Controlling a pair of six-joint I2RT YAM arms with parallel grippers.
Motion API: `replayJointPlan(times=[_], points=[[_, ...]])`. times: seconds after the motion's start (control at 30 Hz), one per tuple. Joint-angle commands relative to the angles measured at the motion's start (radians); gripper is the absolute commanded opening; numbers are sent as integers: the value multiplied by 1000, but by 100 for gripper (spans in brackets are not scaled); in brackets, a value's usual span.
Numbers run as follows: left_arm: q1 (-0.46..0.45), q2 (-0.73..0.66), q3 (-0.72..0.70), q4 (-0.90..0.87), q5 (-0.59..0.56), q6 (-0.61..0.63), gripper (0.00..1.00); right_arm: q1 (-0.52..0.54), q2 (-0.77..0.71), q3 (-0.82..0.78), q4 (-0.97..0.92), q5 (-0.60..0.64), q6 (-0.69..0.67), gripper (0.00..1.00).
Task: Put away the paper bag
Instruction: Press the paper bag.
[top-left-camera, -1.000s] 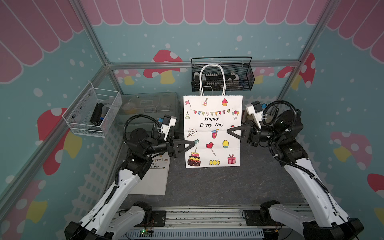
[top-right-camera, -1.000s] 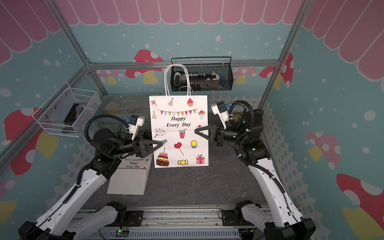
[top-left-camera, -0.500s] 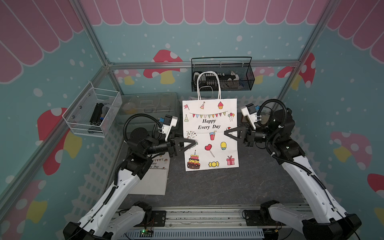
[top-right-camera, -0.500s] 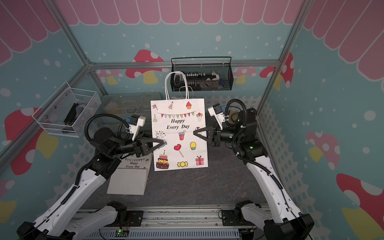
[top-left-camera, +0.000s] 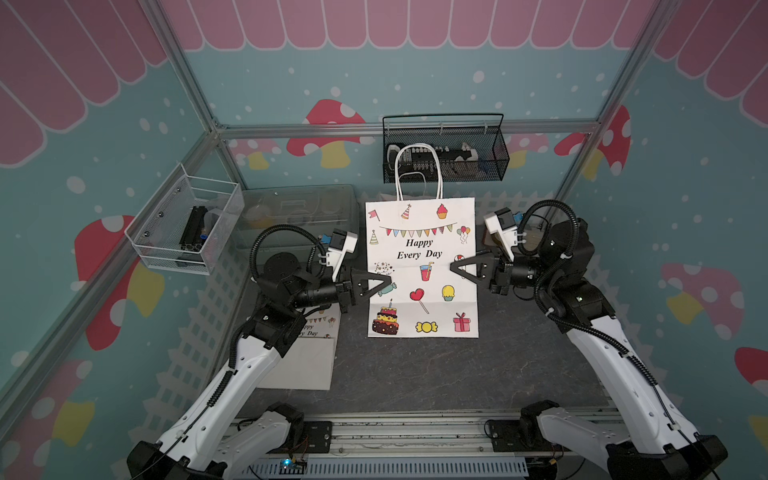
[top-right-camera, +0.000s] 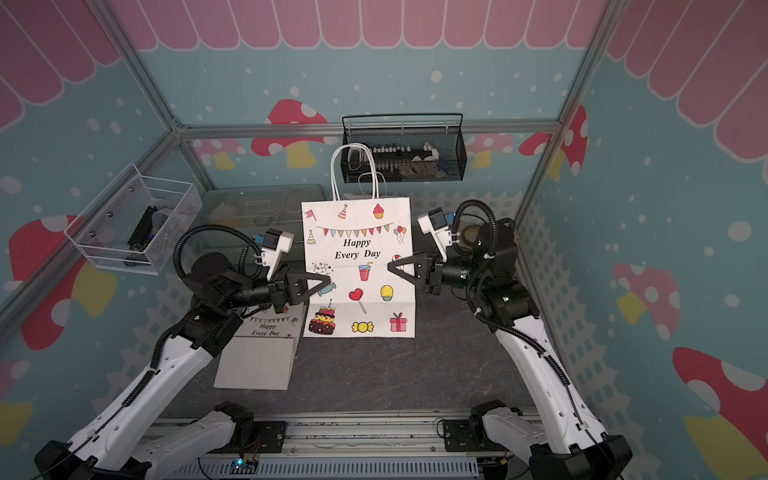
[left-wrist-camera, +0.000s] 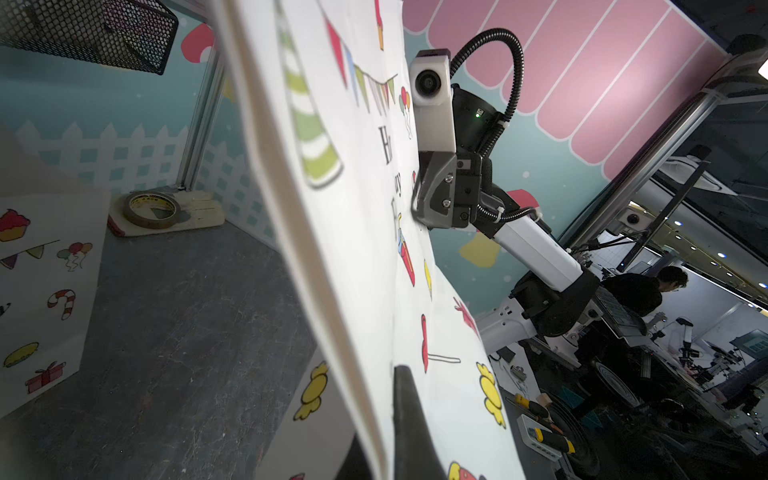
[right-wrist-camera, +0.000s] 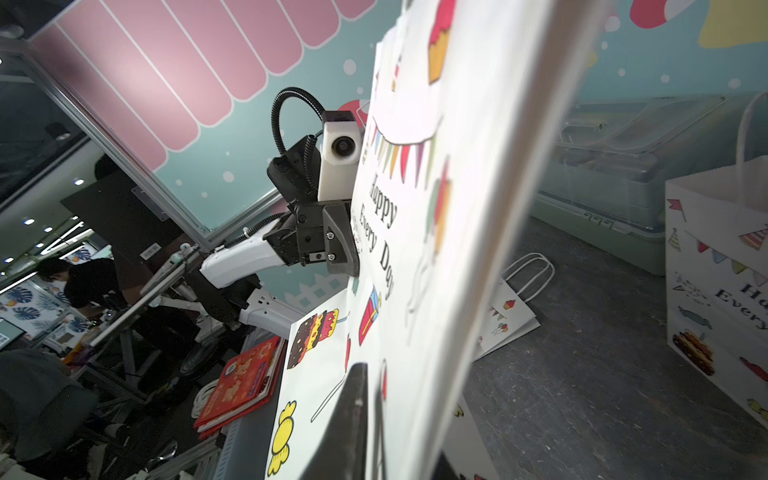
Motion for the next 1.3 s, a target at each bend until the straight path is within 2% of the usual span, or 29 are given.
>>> replayJointPlan(times=[0.0, 0.17, 0.3, 0.5, 0.7, 0.97, 1.13, 1.27], points=[[6, -8, 11, 62, 11, -48, 0, 3, -63, -52, 67, -22, 17, 34], [14, -16, -15, 174, 42, -118, 0, 3, -115, -119, 100, -43, 25, 56], [13, -11, -29, 231, 50, -150, 0, 12, -97, -125, 96, -59, 23, 56], [14, -7, -34, 266, 64, -176, 0, 28, -91, -112, 50, -68, -20, 35], [15, 2, -34, 255, 74, -166, 0, 28, -94, -54, -89, -52, -112, 13], [15, -1, -31, 216, 89, -145, 0, 28, -94, -28, -106, -38, -109, 1], [15, -2, -28, 166, 102, -112, 21, 28, -94, -33, -62, -28, -73, 0], [14, 5, -26, 130, 115, -89, 42, 28, -91, -33, -38, -24, -56, 0]])
